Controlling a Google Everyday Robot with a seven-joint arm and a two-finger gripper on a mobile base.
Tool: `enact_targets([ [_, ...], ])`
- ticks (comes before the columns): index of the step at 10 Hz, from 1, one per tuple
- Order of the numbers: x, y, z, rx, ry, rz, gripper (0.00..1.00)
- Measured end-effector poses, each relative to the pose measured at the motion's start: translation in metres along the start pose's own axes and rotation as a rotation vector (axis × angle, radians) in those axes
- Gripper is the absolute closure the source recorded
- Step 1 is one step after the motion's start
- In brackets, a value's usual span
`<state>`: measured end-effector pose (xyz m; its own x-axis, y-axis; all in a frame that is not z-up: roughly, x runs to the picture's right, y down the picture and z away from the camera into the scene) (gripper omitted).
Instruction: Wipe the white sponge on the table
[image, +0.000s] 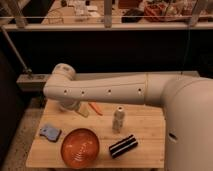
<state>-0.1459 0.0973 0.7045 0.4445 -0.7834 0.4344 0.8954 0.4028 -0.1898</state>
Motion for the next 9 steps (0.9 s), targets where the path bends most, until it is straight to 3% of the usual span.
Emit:
enact_targets([
  [9, -0.012, -0.032, 0.035, 0.024, -0.002, -0.125, 0.20],
])
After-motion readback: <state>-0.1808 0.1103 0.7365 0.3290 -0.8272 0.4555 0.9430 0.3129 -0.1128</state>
